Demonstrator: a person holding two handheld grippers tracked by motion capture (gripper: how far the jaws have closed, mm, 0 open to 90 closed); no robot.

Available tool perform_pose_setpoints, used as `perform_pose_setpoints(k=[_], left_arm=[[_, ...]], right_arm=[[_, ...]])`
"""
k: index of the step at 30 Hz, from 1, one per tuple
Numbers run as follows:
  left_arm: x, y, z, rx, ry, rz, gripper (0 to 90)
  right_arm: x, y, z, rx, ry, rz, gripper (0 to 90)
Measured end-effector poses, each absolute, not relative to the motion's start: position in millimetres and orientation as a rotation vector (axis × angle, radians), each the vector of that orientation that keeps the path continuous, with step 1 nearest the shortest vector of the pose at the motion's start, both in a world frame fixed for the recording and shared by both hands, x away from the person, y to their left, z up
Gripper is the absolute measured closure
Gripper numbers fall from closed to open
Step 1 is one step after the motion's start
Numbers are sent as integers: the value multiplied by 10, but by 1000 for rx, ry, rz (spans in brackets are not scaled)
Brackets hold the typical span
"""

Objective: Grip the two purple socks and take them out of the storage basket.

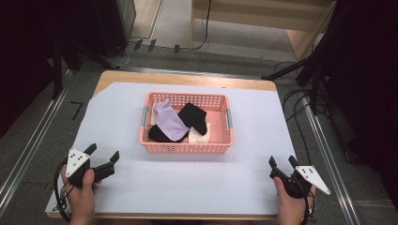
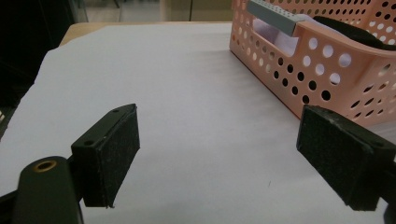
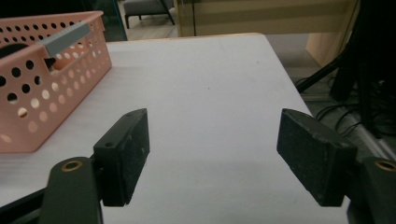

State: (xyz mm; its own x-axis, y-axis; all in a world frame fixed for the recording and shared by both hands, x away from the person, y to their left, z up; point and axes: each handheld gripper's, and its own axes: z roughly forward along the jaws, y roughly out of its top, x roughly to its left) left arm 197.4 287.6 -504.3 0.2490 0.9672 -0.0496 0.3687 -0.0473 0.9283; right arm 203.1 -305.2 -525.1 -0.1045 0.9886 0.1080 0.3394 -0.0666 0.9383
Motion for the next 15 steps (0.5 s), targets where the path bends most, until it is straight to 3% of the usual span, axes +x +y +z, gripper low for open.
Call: perform_pose_setpoints(k=[9,15], left_arm=[[1970,2874,-5044,1588,1275,812,143],[1974,2873,-5044,1590,1275,811,143]], right_arm=[[2073,-2820,-5168,1413,1563,1165,135],[2113,-2648,-5043,1375,1606,1189,158]])
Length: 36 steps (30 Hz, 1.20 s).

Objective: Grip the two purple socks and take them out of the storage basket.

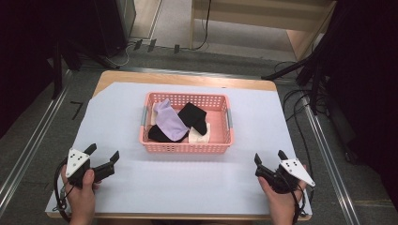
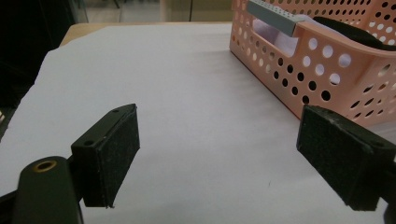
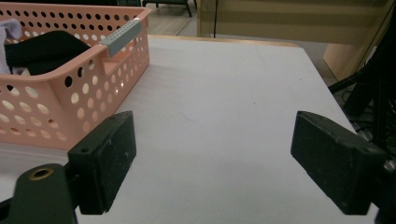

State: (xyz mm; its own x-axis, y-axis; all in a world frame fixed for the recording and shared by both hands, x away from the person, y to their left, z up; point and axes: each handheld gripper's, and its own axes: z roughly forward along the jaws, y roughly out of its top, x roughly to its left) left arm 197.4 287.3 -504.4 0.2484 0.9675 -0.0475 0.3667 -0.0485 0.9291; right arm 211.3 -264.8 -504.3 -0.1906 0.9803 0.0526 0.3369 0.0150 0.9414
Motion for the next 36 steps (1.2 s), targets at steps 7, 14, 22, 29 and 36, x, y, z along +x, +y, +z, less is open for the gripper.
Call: perform_pose_setpoints(k=[7,14,22,29,36], left_arm=[[1976,2872,-5042,1597,1276,812,143],[1976,2873,-5041,1597,1278,807,143],[1977,2877,-5041,1596,1279,802,143],[1979,2877,-5042,1593,1281,799,143],[1979,2877,-5042,1593,1281,799,143]], right_arm=[[2166,-2509,-4969,1322,1595,1283,371],[2246,-2219,-4842,1272,1625,1371,515],[2388,-1899,-4719,1218,1692,1365,524],[2520,-1690,-4629,1212,1727,1414,537],[2661,-1437,-4564,1195,1797,1411,567]])
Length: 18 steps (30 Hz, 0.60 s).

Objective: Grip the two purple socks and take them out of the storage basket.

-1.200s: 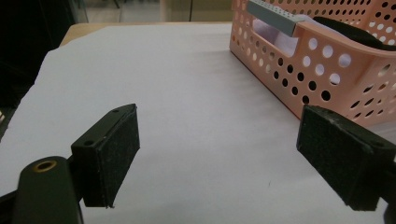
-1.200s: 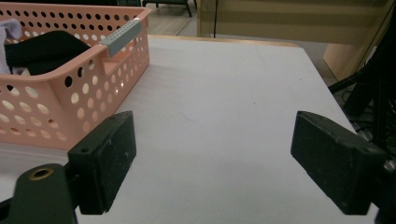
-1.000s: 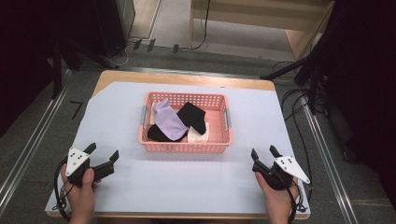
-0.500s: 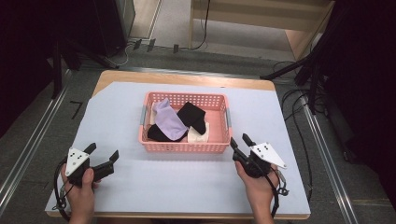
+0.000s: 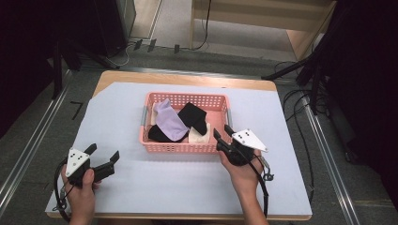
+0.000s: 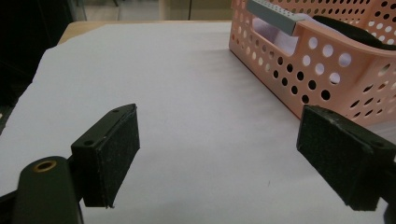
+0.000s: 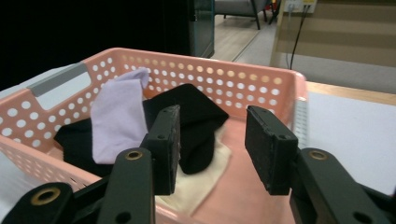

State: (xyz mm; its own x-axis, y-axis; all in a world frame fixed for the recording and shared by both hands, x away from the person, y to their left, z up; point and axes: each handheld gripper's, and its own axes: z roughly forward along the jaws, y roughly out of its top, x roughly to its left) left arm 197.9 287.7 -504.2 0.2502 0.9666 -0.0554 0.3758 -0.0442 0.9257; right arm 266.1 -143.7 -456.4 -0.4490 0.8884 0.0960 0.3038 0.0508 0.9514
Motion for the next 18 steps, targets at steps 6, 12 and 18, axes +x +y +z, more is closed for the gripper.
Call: perform_pose_setpoints(k=[6,12,18], left_arm=[[1979,2879,-5041,1594,1281,795,143],[1982,2882,-5042,1593,1283,795,143],[1986,2884,-5043,1591,1283,791,143]], right_arm=[[2793,-1215,-4526,1193,1833,1427,590],[2906,-1041,-4533,1192,1870,1410,600],[3041,-845,-4540,1188,1917,1396,607]])
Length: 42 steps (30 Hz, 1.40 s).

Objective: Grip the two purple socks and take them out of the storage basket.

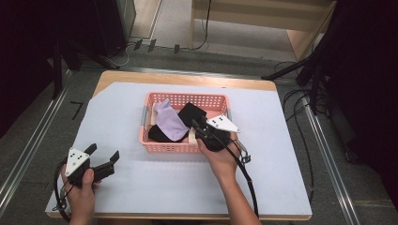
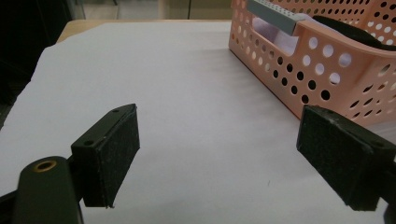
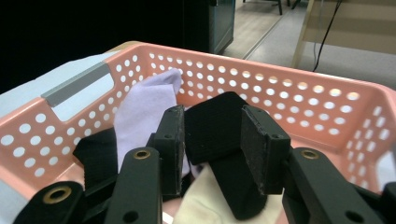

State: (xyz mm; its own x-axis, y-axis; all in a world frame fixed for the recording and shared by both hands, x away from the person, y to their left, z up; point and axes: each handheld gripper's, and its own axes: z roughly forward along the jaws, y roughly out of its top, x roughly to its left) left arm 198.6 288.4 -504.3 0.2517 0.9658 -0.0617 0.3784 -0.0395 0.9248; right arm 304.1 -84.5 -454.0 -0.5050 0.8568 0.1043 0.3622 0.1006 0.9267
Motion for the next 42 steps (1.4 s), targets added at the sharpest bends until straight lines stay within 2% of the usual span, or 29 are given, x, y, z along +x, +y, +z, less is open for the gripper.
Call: perform_pose_setpoints(k=[18,30,39,41,42], left_arm=[[1987,2887,-5043,1596,1281,789,143],[1990,2887,-5043,1593,1281,785,143],[1990,2887,-5042,1595,1282,785,143],[1990,2887,-5042,1595,1282,785,143],[1990,2886,-5042,1595,1282,785,143]], right_arm=[[3399,-429,-4560,1218,2062,1286,660],[3621,-168,-4580,1353,2286,1038,684],[3740,-120,-4600,1451,2352,891,632],[3759,-107,-4608,1462,2382,852,679],[3764,-86,-4622,1454,2436,826,781]])
